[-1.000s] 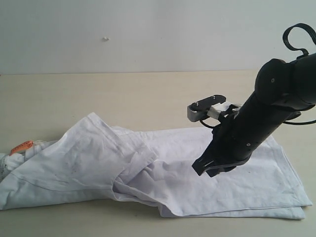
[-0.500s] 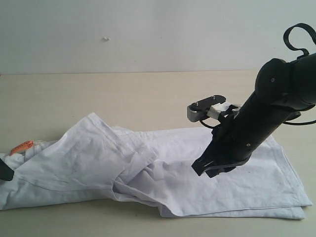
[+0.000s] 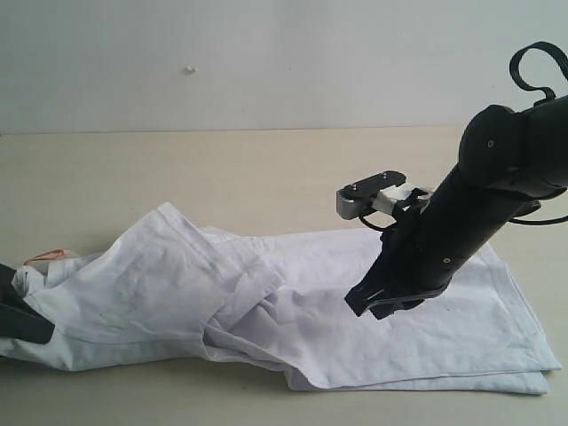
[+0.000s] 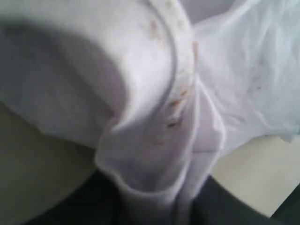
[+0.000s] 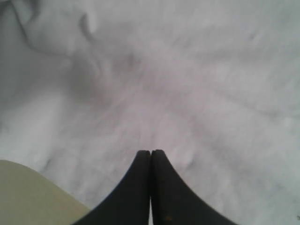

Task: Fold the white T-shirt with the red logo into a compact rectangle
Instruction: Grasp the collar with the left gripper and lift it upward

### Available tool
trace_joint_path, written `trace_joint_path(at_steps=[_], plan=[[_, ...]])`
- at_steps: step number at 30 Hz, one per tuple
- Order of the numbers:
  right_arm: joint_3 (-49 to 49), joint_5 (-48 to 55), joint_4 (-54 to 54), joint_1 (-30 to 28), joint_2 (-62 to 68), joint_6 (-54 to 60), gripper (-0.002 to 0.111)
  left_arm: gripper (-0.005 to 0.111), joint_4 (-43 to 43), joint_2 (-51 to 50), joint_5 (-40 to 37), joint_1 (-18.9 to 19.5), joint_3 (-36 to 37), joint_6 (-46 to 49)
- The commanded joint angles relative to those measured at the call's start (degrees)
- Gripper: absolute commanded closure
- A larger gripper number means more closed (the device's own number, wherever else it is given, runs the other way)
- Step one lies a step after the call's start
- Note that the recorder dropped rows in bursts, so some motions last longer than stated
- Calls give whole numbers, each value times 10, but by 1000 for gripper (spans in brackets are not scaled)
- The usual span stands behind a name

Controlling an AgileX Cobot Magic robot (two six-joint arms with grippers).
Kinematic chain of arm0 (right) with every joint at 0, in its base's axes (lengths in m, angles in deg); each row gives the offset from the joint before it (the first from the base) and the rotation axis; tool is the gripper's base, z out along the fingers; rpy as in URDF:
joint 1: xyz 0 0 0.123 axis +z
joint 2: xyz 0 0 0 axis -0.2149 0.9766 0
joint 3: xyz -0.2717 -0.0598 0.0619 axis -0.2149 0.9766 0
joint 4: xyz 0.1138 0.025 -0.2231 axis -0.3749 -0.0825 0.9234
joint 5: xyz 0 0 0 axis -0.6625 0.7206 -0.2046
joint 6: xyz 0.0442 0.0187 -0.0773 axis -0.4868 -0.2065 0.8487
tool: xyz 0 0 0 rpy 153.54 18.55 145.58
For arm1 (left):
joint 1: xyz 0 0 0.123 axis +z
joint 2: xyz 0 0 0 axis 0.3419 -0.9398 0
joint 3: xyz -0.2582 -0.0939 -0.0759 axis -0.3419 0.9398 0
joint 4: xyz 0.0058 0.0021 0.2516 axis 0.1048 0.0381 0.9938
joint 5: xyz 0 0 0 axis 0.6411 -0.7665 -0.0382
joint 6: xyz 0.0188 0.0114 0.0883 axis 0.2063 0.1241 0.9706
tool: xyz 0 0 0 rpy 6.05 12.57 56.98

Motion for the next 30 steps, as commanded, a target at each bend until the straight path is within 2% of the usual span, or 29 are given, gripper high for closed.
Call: trace_joint_path(at_steps=[1,5,8,13,16,18,23,25,30], plan=[[2,1,-4,0,-5,6,108,106,-30,0,2,-7,2,24],[2,-2,0,0,-5,6,108,106,-37,19,10,2,2,24],[2,-11,23,0,-6,-4,108,106,-37,54,18,27,-4,20],[2,-37,138,0,-9,-137,108,106,-55,113,19,86,-23,-7],[2,-41,185,0,-9,-205,108,106,-78,138,19,96,-27,-7],[2,-41,187,0,-9,-209,108,106,-98,150,10,96,-32,-7],[2,-54,187,0,-9,-212,108,106,-200,162,-103,73,-42,11],[2,-64,196,0,-9,-225,108,106,-233,165,-140,47,-49,24],[2,-76,301,0,-14,-346,108,106,-250,175,-140,-46,-63,25]])
